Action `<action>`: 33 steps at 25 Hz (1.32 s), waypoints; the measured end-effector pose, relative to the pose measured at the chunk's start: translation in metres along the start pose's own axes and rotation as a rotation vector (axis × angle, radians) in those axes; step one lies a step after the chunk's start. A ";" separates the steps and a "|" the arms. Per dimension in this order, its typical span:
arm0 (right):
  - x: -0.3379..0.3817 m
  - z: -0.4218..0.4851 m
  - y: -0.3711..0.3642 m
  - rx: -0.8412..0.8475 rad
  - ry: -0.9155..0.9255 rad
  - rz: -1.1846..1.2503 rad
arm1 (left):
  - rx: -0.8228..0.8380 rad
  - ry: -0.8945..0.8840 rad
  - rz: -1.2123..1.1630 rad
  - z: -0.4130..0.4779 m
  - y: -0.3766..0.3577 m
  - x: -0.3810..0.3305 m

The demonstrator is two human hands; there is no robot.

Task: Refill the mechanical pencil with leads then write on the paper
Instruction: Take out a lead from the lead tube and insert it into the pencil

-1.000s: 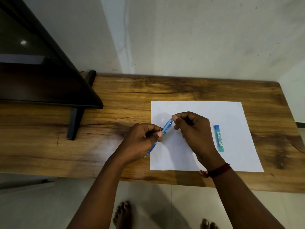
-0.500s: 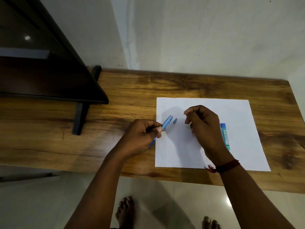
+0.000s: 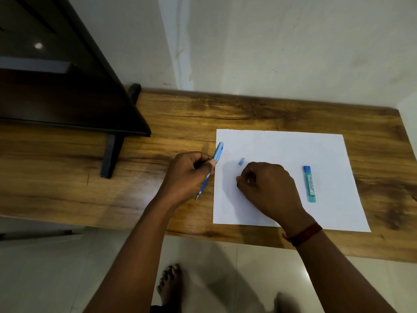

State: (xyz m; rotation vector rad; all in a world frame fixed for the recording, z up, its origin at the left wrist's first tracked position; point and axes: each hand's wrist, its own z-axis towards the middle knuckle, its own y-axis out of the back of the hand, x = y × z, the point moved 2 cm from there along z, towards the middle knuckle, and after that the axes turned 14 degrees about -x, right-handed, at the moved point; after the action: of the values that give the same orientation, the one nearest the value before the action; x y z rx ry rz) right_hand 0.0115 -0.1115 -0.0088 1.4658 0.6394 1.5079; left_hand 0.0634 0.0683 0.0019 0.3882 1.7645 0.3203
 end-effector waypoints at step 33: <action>-0.019 -0.038 0.035 -0.076 -0.004 -0.060 | -0.485 0.056 -0.247 -0.015 -0.046 -0.018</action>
State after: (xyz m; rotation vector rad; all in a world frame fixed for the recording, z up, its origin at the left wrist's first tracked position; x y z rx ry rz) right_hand -0.0362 -0.1348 0.0058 1.3800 0.6121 1.4667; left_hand 0.0485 0.0191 0.0019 -0.1858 1.6992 0.5677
